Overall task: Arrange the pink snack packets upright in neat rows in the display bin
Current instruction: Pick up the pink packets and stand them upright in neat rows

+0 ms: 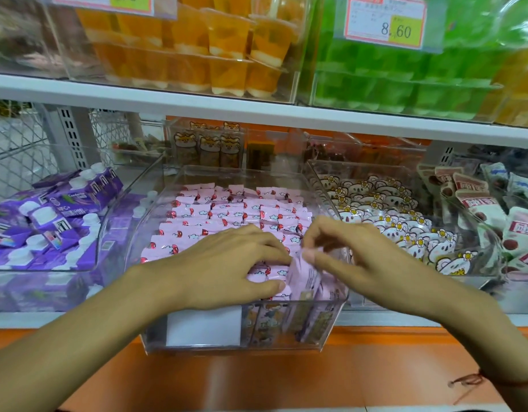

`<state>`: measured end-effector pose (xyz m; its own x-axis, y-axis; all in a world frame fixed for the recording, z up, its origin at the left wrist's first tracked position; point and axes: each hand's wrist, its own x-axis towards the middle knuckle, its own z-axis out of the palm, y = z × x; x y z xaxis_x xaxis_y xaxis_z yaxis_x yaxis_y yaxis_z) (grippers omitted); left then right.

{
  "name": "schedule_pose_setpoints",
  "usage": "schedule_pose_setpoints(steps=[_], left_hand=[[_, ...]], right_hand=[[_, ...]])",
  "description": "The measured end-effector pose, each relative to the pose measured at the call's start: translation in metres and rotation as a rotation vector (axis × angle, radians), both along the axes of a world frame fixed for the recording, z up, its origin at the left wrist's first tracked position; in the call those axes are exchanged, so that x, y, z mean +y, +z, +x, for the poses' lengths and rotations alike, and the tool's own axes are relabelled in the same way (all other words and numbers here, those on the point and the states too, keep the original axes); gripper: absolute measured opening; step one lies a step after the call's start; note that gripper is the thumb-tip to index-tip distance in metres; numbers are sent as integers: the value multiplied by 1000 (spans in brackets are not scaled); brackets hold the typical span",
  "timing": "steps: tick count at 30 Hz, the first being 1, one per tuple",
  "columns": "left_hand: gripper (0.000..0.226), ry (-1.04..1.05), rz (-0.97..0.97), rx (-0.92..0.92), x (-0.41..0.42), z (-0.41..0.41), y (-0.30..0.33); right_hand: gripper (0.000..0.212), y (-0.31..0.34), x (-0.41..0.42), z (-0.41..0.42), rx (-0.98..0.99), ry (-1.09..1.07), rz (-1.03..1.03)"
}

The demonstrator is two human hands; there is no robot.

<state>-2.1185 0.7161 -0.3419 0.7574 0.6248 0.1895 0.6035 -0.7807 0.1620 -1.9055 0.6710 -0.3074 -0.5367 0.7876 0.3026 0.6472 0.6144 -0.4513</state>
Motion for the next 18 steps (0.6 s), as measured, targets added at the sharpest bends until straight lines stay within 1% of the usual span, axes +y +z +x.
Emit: schedule_pose_setpoints(steps=[3,5,6,8,10,12,13,16,18], left_hand=[[45,3,-16,-2,1,0,-1],[43,8,-78,-21,1,0,2],[43,22,-134,-66,1,0,4],[50,84,-246,-223,-1,1,8],[61,135,-308,-414,-6,5,13],[59,123,-411,-580,-12,12,20],[56,121,-463,-624,-15,16,22],[38,132,-532,-640,-19,22,28],[35,157,-648,-711,-18,22,31]], right_hand=[[10,6,1,-1,283,-74,142],[10,11,4,0,489,-195,274],[12,14,6,2,605,-259,305],[17,17,9,7,839,-362,262],[18,16,12,7,988,-414,131],[18,12,13,2,1044,-420,8],[17,9,13,-1,1059,-414,-32],[17,7,13,-8,1052,-398,-85],[11,8,14,-8,984,-424,-49]])
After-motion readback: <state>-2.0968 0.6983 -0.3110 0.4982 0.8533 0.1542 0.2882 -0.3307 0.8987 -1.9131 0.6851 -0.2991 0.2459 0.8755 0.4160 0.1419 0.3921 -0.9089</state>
